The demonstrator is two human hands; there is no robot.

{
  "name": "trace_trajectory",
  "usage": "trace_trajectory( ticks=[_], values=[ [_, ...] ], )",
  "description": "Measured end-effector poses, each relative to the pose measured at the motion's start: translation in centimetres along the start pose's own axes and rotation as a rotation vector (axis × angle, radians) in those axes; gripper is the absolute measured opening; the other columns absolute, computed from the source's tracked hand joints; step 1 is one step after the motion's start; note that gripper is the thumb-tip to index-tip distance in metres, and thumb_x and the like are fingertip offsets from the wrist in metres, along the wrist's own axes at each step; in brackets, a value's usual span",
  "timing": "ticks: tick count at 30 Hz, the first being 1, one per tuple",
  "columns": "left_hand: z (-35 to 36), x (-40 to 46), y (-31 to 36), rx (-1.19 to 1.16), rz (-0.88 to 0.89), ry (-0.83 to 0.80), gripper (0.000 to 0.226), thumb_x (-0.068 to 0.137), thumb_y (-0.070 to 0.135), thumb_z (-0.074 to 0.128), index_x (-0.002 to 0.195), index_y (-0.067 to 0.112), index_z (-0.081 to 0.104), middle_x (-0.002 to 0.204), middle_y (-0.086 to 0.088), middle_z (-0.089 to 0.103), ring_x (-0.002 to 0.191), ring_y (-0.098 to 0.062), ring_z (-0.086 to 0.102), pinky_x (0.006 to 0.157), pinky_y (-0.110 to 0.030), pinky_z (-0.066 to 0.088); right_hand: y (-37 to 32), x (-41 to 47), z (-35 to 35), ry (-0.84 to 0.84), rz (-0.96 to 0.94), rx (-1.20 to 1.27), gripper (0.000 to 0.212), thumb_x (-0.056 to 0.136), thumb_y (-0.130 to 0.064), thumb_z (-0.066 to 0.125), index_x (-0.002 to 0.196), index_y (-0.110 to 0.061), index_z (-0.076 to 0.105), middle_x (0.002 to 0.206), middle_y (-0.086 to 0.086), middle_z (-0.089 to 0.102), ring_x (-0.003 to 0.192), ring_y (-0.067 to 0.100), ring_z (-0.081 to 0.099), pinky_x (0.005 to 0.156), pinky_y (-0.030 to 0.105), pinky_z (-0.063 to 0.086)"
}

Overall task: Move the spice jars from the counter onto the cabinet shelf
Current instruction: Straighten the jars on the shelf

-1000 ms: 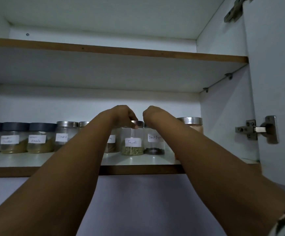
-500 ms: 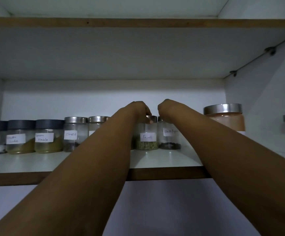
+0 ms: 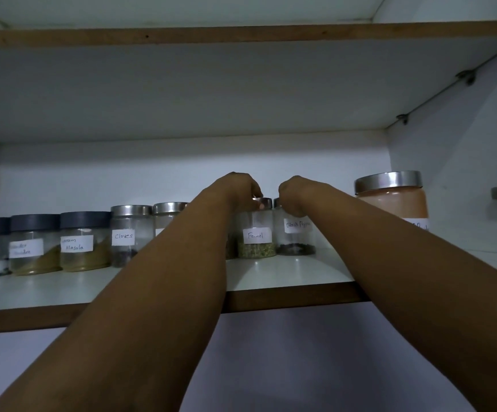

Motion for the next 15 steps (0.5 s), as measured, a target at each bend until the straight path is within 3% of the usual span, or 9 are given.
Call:
trace_trajectory(
  ticks=[4,6,8,12,15],
  values=[
    [-0.5,0.1,0.0,0.053,-0.02,0.055,0.046,0.09,0.041,0.064,0.13,0.02,0.06,0.131,-0.001,0.06,0.123,-0.02,0.051,0.102,-0.034,0.042,-0.2,0.5,1.0,-0.06,0.031,0.053,0.039,0.097,-0.007,0.047,0.136,-0.005,0.048,0.137,0.012,0.052,0.119,0.025,0.053,0.099,0.031,0.042],
    [-1.4,-0.1,-0.2,0.077,-0.037,0.12,0.047,0.092,0.041,0.062,0.134,0.021,0.056,0.135,-0.002,0.058,0.126,-0.022,0.049,0.104,-0.037,0.041,0.4,0.6,0.8,-0.023,0.108,0.204,0.06,0.096,-0.006,0.048,0.151,-0.008,0.025,0.153,0.016,0.032,0.138,0.034,0.033,0.114,0.044,0.027],
    [-2.6,-0.6,0.0,0.109,-0.049,0.227,0.04,0.095,0.036,0.058,0.131,0.019,0.058,0.131,-0.004,0.06,0.122,-0.024,0.053,0.102,-0.038,0.045,1.0,-0.3,-2.3,0.199,0.153,0.354,0.074,0.093,-0.005,0.05,0.155,-0.009,0.009,0.159,0.016,0.018,0.148,0.037,0.004,0.119,0.052,0.008],
    [-5.3,-3.4,2.9,0.099,-0.073,0.334,0.02,0.092,0.013,0.053,0.106,0.005,0.065,0.106,-0.014,0.067,0.102,-0.03,0.061,0.083,-0.036,0.048,1.1,-5.1,-9.4,0.648,0.127,0.383,0.049,0.094,-0.003,0.048,0.142,0.0,0.039,0.154,0.02,0.029,0.15,0.031,0.001,0.121,0.043,0.001],
    [-6.5,-6.1,6.2,0.065,0.01,0.379,0.014,0.087,0.006,0.053,0.097,0.005,0.063,0.097,-0.015,0.067,0.094,-0.031,0.06,0.075,-0.035,0.045,1.3,-7.8,-10.1,0.684,0.08,0.416,0.039,0.092,-0.004,0.051,0.131,-0.002,0.051,0.146,0.02,0.04,0.148,0.033,0.012,0.121,0.04,0.01]
  ],
)
Point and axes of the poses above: each hand's wrist, its own x-axis towards the middle knuckle, its own z-axis out of the palm, y = z × x, the point moved 10 cm from there along x, towards the middle knuckle
